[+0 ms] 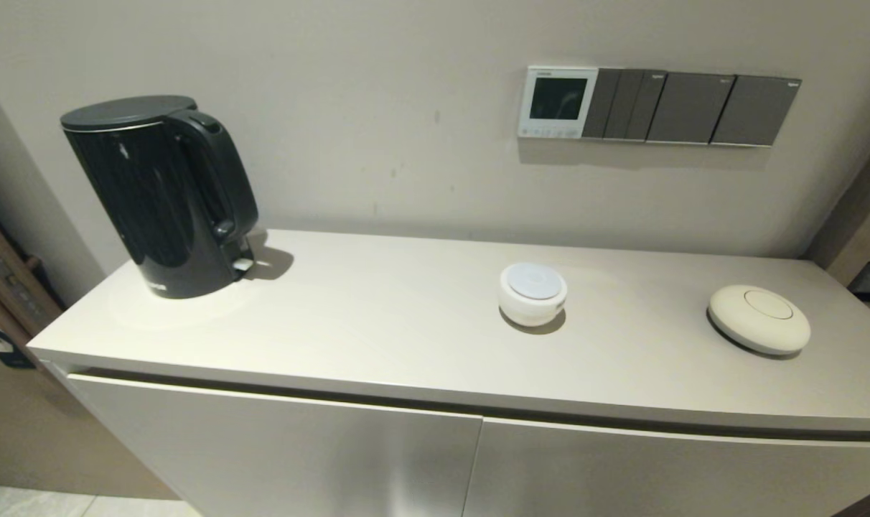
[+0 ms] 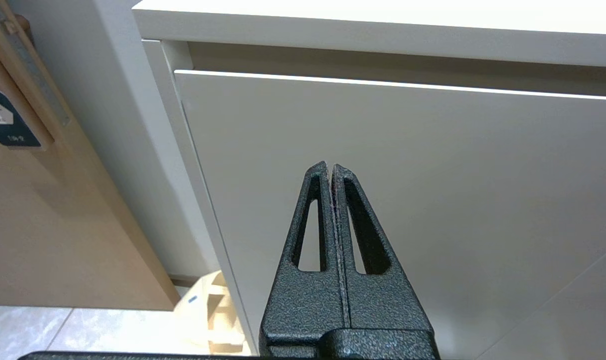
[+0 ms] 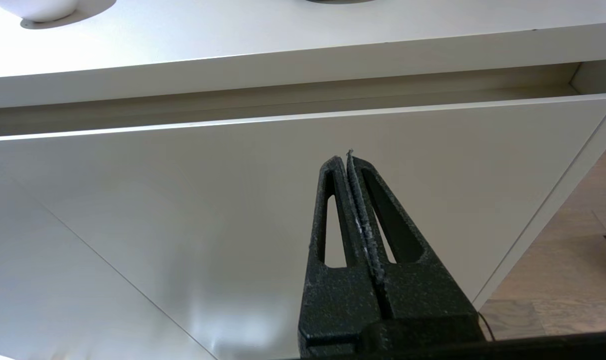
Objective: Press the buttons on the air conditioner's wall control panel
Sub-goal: Turn on the central air conditioner
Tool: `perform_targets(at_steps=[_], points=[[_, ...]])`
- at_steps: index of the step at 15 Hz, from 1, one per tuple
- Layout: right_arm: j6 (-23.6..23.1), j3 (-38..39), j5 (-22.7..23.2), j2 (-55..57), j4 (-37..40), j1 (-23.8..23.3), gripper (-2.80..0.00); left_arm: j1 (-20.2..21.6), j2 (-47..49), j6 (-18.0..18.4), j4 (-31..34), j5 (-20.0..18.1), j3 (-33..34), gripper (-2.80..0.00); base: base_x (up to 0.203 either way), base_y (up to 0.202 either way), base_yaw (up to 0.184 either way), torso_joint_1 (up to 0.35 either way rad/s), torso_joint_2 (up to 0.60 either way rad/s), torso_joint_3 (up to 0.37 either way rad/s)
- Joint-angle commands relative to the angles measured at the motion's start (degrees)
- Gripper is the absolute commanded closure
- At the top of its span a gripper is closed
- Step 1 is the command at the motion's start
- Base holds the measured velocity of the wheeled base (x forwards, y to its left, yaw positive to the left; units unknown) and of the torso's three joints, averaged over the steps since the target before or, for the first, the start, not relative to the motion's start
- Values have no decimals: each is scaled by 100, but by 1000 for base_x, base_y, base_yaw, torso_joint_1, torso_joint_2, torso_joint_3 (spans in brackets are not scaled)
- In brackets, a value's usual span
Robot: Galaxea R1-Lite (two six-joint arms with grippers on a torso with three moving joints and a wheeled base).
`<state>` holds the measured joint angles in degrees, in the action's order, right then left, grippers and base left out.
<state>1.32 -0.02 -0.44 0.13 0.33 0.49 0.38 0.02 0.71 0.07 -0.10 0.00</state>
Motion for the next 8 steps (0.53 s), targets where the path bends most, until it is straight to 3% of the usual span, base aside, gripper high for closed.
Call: perform_targets(at_steps=[1, 8], points=[[0, 11, 0, -5, 2, 4, 0, -3, -2, 0, 1, 1, 0, 0, 0, 0, 0, 0, 0, 0], [-9, 3, 0, -5, -7, 4, 0, 1, -2, 0, 1, 2, 0, 0, 0, 0, 0, 0, 0, 0]])
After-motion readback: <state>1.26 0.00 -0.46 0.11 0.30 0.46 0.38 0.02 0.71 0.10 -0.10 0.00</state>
